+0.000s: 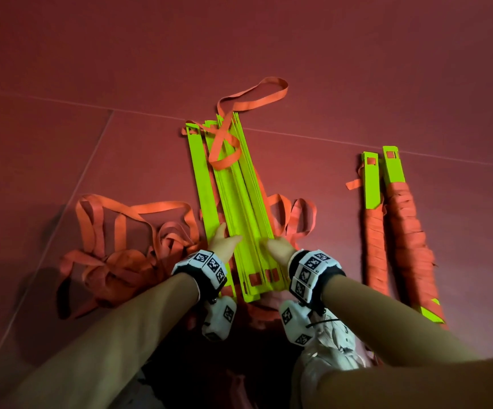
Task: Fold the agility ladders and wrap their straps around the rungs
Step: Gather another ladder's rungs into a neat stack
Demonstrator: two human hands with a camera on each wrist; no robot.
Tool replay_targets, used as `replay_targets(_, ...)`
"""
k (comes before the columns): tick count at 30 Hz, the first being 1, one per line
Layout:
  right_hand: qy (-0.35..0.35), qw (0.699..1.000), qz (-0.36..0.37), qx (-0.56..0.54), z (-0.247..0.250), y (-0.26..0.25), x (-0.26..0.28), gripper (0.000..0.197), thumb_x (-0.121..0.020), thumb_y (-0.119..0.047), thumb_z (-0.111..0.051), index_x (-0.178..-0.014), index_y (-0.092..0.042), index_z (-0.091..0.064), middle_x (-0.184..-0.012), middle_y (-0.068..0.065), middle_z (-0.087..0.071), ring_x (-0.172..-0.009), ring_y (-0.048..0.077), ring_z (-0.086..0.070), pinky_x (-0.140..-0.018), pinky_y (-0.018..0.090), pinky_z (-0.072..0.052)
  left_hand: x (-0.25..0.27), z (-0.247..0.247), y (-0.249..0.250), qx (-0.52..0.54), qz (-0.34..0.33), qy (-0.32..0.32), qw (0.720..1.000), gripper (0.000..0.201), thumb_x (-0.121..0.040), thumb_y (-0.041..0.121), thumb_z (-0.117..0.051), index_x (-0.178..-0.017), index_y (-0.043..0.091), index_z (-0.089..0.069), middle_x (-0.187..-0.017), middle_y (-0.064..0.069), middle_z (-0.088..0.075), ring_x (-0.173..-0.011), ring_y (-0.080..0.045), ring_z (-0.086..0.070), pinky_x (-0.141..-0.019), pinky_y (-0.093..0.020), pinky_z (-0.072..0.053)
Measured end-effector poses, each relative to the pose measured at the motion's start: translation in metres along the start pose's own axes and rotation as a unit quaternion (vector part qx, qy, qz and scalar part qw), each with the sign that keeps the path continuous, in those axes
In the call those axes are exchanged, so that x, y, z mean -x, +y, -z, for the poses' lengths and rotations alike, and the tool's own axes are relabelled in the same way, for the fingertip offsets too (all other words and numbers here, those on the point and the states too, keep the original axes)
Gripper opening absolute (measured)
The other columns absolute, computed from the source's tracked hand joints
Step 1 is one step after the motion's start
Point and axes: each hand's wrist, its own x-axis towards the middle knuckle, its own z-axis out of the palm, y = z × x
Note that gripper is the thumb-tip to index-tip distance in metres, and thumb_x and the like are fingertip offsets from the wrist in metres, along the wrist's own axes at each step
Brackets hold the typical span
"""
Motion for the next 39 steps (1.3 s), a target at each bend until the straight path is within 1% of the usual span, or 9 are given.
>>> replay_targets(3,0.010,0.999,-0.013,-0.038,0.004,0.002,0.001,0.071,-0.098,-0.054,-0.035,-0.143,0.001,-0.037,-0.146,0.019,-0.041,-0.136,0.030,-0.039,-0.110,0.031,-0.027,-0.003,-0.002,0.006,0.078,0.040,-0.034,0.996,0.060,-0.098,0.015,-0.054,-0.152,0.021,-0.027,-0.152,-0.012,-0.037,-0.135,-0.034,-0.041,-0.106,-0.045,-0.039)
replay_targets(7,-0.012,1.000,-0.008,-0.020,0.013,0.011,-0.001,0.093,-0.081,-0.068,-0.052,-0.143,0.000,-0.038,-0.146,0.013,-0.043,-0.135,0.029,-0.041,-0.110,0.032,-0.031,0.000,-0.001,0.011,0.106,0.057,-0.040,0.992,0.048,-0.101,0.018,-0.049,-0.147,0.017,-0.036,-0.121,-0.016,-0.057,-0.104,-0.033,-0.059,-0.091,-0.039,-0.045)
replay_targets(12,0.036,0.998,0.008,0.041,0.024,0.019,-0.004,0.034,-0.086,-0.041,-0.067,-0.096,-0.008,-0.064,-0.086,0.007,-0.058,-0.079,0.021,-0.055,-0.070,0.029,-0.045,-0.003,0.000,0.011,-0.097,-0.083,0.047,0.991,0.050,-0.097,0.014,-0.051,-0.146,0.014,-0.041,-0.105,-0.015,-0.056,-0.088,-0.029,-0.057,-0.080,-0.042,-0.052)
replay_targets(16,0.052,0.992,0.005,0.114,0.034,0.014,-0.003,0.048,-0.080,-0.039,-0.075,-0.061,-0.016,-0.037,-0.062,0.000,-0.037,-0.053,0.012,-0.035,-0.046,0.025,-0.025,-0.011,0.011,0.042,-0.286,-0.186,0.083,0.936,0.054,-0.095,0.022,-0.055,-0.146,0.023,-0.039,-0.128,-0.013,-0.050,-0.109,-0.030,-0.055,-0.090,-0.036,-0.047)
replay_targets(20,0.028,0.987,0.015,0.160,0.041,0.010,-0.006,0.037,-0.081,-0.036,-0.074,-0.072,-0.013,-0.047,-0.072,0.000,-0.046,-0.063,0.011,-0.045,-0.050,0.023,-0.036,-0.032,0.016,0.092,-0.335,-0.234,0.095,0.908,0.057,-0.096,0.026,-0.055,-0.149,0.025,-0.033,-0.134,-0.014,-0.043,-0.103,-0.031,-0.058,-0.084,-0.036,-0.048)
replay_targets(23,0.012,0.987,0.005,0.160,0.045,0.008,-0.012,0.045,-0.082,-0.033,-0.075,-0.110,-0.003,-0.057,-0.102,0.009,-0.056,-0.097,0.023,-0.058,-0.081,0.033,-0.051,-0.051,0.017,0.116,-0.340,-0.249,0.107,0.900,0.061,-0.096,0.027,-0.056,-0.151,0.025,-0.029,-0.143,-0.012,-0.038,-0.108,-0.031,-0.058,-0.081,-0.033,-0.045)
replay_targets(27,-0.004,0.987,-0.014,0.161,0.050,0.009,-0.022,0.083,-0.083,-0.031,-0.072,-0.146,-0.001,-0.028,-0.144,0.016,-0.041,-0.131,0.030,-0.043,-0.102,0.037,-0.042,-0.075,0.006,0.118,-0.347,-0.249,0.076,0.901,0.071,-0.095,0.028,-0.058,-0.154,0.029,-0.019,-0.157,-0.005,-0.028,-0.121,-0.030,-0.054,-0.080,-0.032,-0.045)
replay_targets(35,-0.042,0.989,-0.005,0.142,0.053,0.025,-0.047,0.082,-0.073,-0.040,-0.073,-0.143,-0.013,-0.039,-0.131,0.011,-0.056,-0.113,0.027,-0.057,-0.094,0.040,-0.052,-0.093,0.009,0.119,-0.175,-0.269,0.129,0.938,0.037,-0.098,0.016,-0.052,-0.134,0.020,-0.056,-0.117,-0.020,-0.066,-0.086,-0.036,-0.064,-0.075,-0.040,-0.053)
replay_targets(39,-0.033,0.992,-0.001,0.119,0.053,0.026,-0.044,0.062,-0.081,-0.028,-0.069,-0.136,-0.010,-0.047,-0.123,0.013,-0.060,-0.107,0.026,-0.060,-0.088,0.037,-0.054,-0.096,0.067,0.142,-0.057,-0.292,0.281,0.912,0.036,-0.096,0.012,-0.053,-0.131,0.008,-0.059,-0.127,-0.015,-0.063,-0.117,-0.029,-0.058,-0.099,-0.032,-0.042)
